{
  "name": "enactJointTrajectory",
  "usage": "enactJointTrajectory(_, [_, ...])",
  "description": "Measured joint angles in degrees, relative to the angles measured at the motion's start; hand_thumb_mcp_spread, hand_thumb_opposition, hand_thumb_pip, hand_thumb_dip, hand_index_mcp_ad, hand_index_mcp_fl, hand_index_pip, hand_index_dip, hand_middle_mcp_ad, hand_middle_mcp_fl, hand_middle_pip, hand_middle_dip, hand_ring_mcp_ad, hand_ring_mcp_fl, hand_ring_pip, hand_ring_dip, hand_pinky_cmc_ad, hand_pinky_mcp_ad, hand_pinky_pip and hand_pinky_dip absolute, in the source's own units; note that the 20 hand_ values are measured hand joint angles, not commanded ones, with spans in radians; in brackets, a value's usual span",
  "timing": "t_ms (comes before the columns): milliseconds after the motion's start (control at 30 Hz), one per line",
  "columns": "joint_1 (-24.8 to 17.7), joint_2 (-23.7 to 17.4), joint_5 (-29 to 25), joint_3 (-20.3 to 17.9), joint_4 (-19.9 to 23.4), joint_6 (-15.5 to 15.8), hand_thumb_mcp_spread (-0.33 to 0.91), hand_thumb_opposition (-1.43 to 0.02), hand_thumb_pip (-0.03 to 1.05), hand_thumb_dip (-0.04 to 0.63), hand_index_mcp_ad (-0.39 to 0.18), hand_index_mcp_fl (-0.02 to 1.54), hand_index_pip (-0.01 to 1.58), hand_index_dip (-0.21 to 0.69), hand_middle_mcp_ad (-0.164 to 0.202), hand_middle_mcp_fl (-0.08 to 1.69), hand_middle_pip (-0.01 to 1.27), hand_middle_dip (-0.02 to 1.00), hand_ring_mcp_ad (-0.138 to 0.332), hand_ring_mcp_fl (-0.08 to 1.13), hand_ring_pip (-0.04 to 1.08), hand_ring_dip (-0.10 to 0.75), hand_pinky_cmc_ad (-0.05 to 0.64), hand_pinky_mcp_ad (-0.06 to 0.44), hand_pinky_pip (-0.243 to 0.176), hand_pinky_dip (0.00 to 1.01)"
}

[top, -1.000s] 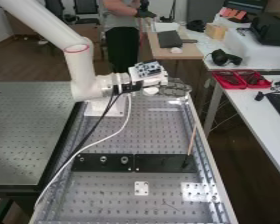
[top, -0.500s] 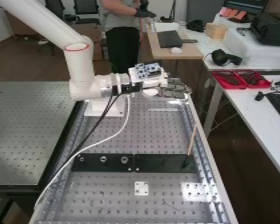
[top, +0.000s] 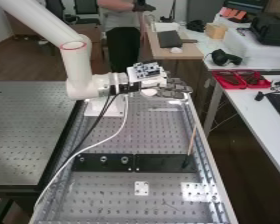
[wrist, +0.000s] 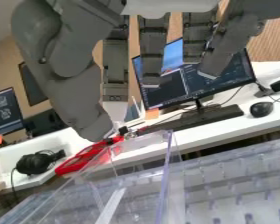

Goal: Grab the pcb board and place it in the clear container

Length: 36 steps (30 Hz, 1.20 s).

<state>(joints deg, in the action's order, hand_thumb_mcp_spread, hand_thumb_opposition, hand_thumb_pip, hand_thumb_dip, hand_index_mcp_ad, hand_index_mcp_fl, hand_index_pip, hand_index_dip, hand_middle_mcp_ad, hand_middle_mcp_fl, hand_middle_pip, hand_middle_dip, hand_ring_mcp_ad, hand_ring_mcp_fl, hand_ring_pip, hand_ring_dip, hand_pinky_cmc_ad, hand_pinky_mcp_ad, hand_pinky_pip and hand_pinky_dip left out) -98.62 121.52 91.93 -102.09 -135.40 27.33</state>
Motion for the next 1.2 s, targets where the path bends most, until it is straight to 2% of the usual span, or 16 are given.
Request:
enactJointTrajectory(100, [0.7,-2.2,-0.3,-1.1,0.5,0.2,0.44,-0.85,0.72,0.253,-0.101,0.09,1.58,0.178,0.061,0.23,0.13,0.19,0.213,0.0,0.11,0.023,0.346,0.168,-0.028,0.37])
enactJointTrajectory(367, [3.8,-11.1,-2.2,-5.3,-0.5,3.5,0.44,-0.85,0.72,0.253,-0.101,0.09,1.57,0.178,0.061,0.23,0.13,0.19,0.213,0.0,0.11,0.023,0.346,0.168,-0.03,0.37])
enactJointTrajectory(600, [6.5,-19.3,-6.5,-9.0,-5.0,7.3,0.41,-0.84,0.7,0.251,-0.101,0.09,1.58,0.178,0.061,0.23,0.13,0.19,0.213,0.0,0.11,0.024,0.342,0.168,-0.03,0.4])
enactJointTrajectory(767, [7.4,-23.9,-9.8,-10.5,-8.8,9.2,0.33,-0.79,0.66,0.234,-0.101,0.03,1.52,0.169,0.061,0.2,0.13,0.19,0.215,0.0,0.11,0.023,0.342,0.171,-0.042,0.49])
enactJointTrajectory(867, [7.9,-26.4,-11.5,-11.1,-10.8,9.7,0.29,-0.76,0.61,0.206,-0.099,0.02,1.32,0.154,0.061,0.2,0.13,0.19,0.215,0.0,0.1,0.024,0.342,0.171,-0.061,0.53])
enactJointTrajectory(1033, [8.6,-29.5,-13.8,-12.1,-12.5,9.9,0.25,-0.74,0.58,0.173,-0.091,0.02,0.77,0.157,0.061,0.15,0.13,0.19,0.215,0.0,0.1,0.023,0.342,0.171,-0.075,0.56])
enactJointTrajectory(1200, [9.3,-31.1,-14.5,-12.9,-13.0,9.9,0.24,-0.72,0.56,0.157,-0.075,0.04,0.51,0.154,0.061,0.15,0.13,0.19,0.215,0.0,0.11,0.023,0.342,0.176,-0.075,0.57])
